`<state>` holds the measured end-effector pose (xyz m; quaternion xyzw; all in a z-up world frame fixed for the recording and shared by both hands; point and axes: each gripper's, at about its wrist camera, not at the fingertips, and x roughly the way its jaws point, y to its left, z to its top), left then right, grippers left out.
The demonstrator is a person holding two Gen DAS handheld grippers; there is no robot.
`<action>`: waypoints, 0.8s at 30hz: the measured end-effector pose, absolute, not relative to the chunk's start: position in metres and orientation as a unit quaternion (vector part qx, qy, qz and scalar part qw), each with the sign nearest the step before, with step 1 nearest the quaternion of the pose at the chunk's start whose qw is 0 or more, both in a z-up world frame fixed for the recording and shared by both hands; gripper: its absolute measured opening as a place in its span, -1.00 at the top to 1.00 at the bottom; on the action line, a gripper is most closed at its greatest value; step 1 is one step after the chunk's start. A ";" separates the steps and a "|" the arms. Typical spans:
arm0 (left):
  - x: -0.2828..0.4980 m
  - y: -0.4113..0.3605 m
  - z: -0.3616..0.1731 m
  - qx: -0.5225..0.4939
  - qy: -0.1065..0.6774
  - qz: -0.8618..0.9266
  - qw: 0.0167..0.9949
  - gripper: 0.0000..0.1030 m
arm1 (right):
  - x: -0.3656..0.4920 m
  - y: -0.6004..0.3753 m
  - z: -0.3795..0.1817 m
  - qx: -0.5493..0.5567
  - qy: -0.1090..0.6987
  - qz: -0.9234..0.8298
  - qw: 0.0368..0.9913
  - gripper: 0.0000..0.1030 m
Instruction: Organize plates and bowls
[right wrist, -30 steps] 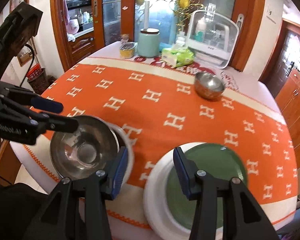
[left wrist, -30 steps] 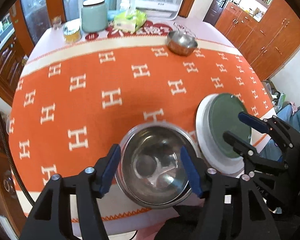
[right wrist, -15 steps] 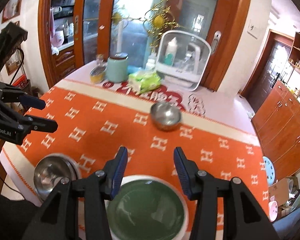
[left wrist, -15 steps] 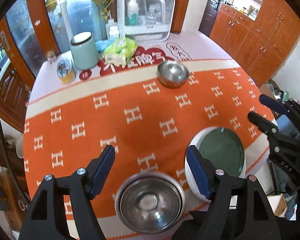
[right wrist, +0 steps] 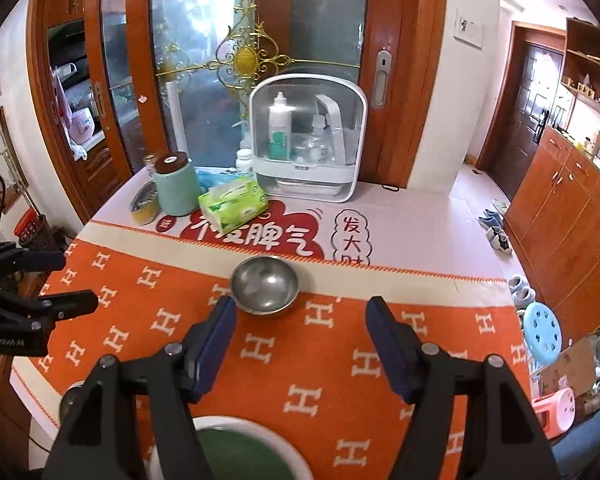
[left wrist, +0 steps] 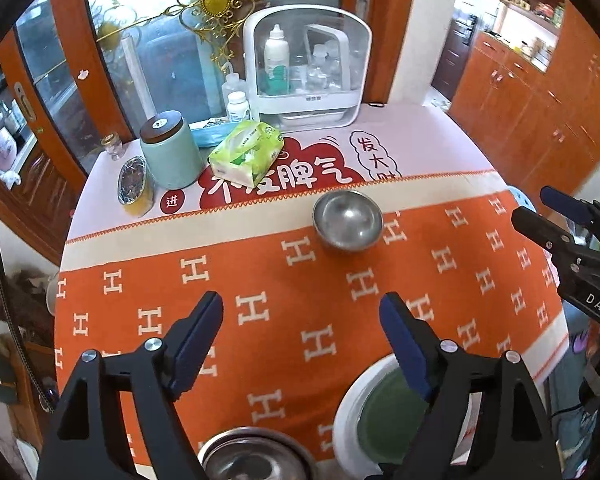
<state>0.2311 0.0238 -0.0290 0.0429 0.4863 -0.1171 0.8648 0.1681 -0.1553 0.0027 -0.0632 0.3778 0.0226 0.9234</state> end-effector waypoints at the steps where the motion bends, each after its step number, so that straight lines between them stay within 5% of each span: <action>1: 0.238 0.018 -0.031 0.042 0.489 -0.110 0.865 -0.54 | 0.177 -0.160 0.002 -0.065 0.381 0.025 0.922 -0.31; 24: 0.361 -0.038 -0.125 0.026 0.539 -0.047 0.841 -0.54 | 0.318 -0.194 -0.114 0.009 0.485 0.118 0.867 -0.32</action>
